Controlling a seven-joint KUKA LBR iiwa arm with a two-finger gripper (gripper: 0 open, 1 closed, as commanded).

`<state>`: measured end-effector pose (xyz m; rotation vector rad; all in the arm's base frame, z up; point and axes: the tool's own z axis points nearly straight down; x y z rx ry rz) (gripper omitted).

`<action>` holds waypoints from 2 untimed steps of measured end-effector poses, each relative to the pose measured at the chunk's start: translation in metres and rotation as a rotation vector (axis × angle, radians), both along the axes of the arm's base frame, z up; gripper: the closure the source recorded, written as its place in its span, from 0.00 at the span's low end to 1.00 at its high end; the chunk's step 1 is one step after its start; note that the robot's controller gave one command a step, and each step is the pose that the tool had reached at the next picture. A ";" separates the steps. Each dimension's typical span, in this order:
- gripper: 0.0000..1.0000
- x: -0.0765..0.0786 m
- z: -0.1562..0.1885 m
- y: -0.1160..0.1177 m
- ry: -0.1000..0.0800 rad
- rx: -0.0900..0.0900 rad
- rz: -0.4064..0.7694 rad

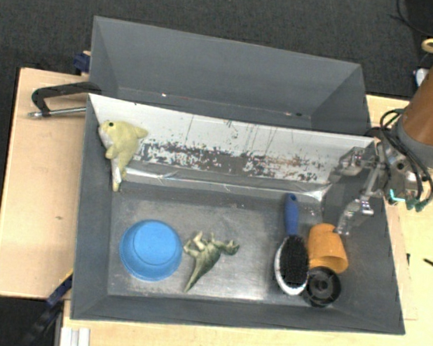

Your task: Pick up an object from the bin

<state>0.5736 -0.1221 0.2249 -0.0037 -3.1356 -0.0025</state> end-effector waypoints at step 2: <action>0.00 -0.059 -0.136 0.070 -0.024 -0.002 -0.381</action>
Offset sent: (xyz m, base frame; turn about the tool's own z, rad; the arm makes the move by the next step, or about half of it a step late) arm -0.0796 0.0419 -0.1166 0.0343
